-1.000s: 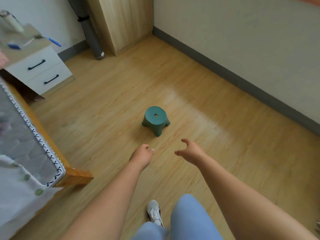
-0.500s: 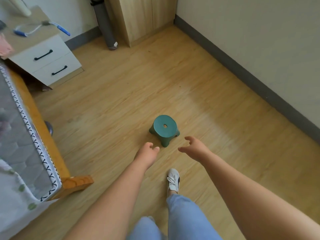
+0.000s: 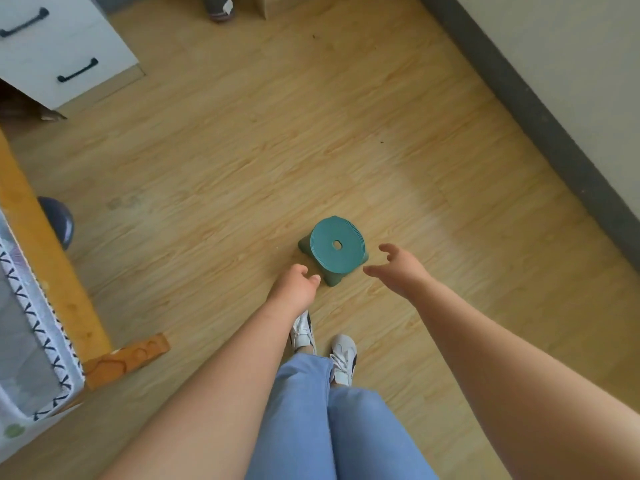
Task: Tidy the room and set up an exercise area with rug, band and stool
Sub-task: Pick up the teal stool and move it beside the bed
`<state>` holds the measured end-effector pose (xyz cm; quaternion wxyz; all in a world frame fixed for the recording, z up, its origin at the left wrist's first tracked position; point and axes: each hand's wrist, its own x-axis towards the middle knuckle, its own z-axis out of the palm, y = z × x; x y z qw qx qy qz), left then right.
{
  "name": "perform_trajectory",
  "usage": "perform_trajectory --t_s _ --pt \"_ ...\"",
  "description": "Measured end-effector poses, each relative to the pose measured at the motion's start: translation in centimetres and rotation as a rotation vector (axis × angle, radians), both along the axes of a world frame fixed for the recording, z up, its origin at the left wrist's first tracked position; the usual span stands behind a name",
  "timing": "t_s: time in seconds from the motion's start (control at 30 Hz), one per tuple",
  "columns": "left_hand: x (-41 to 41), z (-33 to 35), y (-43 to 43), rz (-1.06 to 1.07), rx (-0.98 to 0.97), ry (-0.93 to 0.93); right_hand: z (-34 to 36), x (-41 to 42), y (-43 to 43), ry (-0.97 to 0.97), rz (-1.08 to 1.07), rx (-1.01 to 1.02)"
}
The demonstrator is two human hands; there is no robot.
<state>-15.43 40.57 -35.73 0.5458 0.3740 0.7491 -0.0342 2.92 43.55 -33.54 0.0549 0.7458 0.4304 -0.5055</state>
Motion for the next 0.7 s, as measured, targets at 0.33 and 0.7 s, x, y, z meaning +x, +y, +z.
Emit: perform_trajectory --t_s 0.33,0.7 --pt "1.3 -16.0 7.8 0.060 -0.115 -0.016 -16.8 1.4 8.2 0.007 -0.001 -0.047" --pt "4.2 -38.0 10.5 0.440 -0.216 -0.030 -40.1 3.7 13.4 0.016 -0.029 -0.100"
